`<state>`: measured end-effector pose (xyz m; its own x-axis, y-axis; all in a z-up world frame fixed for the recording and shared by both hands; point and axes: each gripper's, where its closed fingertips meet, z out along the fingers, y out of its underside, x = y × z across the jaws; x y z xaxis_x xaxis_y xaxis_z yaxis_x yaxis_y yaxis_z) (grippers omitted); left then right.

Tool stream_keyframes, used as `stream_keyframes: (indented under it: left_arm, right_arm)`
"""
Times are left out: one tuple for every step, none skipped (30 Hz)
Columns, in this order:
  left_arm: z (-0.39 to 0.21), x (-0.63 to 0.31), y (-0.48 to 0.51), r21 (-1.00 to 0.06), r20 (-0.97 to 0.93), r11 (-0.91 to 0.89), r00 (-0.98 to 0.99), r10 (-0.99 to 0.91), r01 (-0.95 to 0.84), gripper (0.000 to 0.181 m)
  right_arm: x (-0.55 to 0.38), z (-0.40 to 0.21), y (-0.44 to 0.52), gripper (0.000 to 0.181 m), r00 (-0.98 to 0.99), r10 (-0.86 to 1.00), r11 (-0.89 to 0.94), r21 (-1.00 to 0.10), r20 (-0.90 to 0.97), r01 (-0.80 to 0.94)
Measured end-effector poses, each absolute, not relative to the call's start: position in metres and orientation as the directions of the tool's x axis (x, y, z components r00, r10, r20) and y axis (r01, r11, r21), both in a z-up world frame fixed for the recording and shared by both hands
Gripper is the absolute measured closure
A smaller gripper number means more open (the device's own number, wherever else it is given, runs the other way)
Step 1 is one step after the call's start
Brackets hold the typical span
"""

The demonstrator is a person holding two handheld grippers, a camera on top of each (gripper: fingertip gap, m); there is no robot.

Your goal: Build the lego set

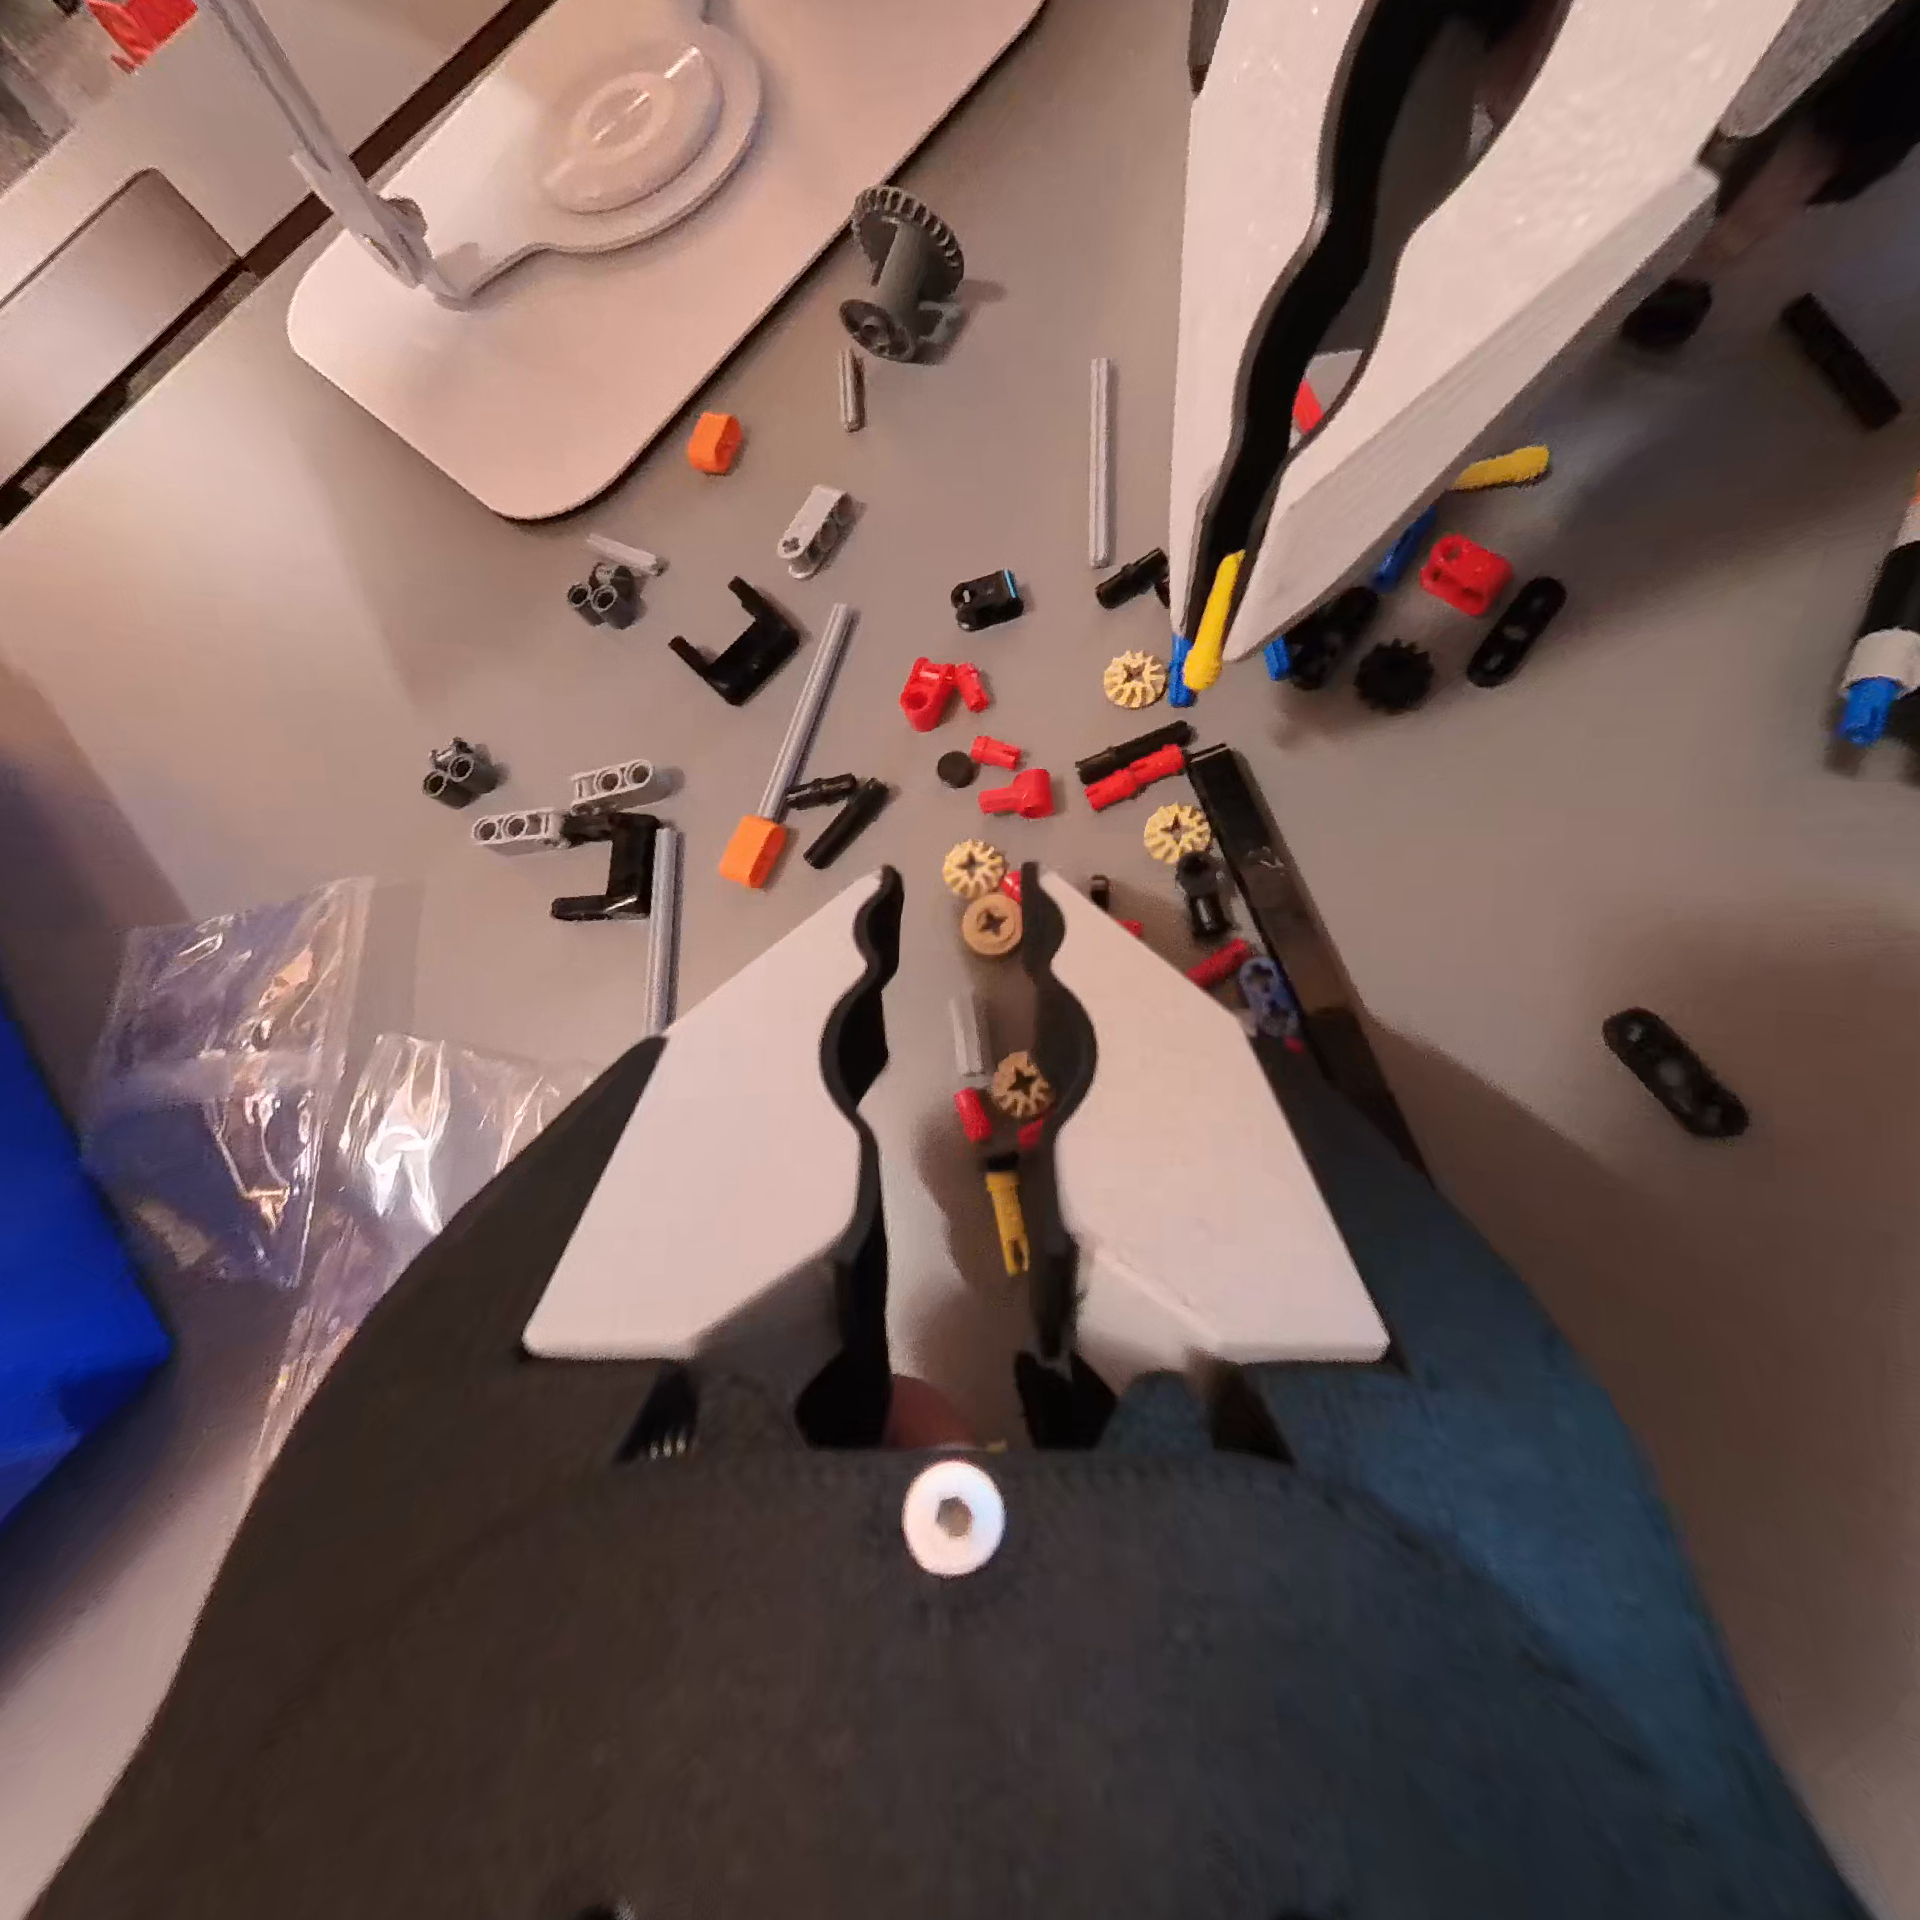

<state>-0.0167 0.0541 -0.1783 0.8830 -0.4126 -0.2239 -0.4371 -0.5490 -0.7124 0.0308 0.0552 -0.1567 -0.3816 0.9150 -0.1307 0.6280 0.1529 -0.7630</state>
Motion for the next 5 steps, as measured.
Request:
stream_keyframes:
  left_arm:
    - [-0.1775, -0.0159, 0.0528, -0.714, -0.226, -0.545, 0.881, -0.416, -0.44, 0.16]
    - [-0.1766, -0.0138, 0.052, -0.718, -0.224, -0.538, 0.879, -0.421, -0.441, 0.16]
    - [-0.1766, -0.0113, 0.0515, -0.72, -0.222, -0.534, 0.876, -0.427, -0.443, 0.161]
    - [-0.1771, -0.0085, 0.0509, -0.721, -0.224, -0.528, 0.872, -0.436, -0.449, 0.161]
    - [-0.1783, -0.0072, 0.0507, -0.719, -0.228, -0.526, 0.869, -0.439, -0.454, 0.16]
  right_arm:
    - [0.0308, -0.1568, 0.055, 0.179, -0.382, 0.915, 0.154, -0.763, -0.13, 0.628]
    - [0.0308, -0.1569, 0.0547, 0.179, -0.383, 0.915, 0.155, -0.762, -0.129, 0.628]
    - [0.0308, -0.1569, 0.0545, 0.179, -0.383, 0.915, 0.156, -0.762, -0.128, 0.628]
    - [0.0307, -0.1567, 0.0544, 0.179, -0.382, 0.915, 0.156, -0.763, -0.127, 0.628]
    - [0.0306, -0.1564, 0.0542, 0.179, -0.383, 0.915, 0.156, -0.763, -0.127, 0.627]
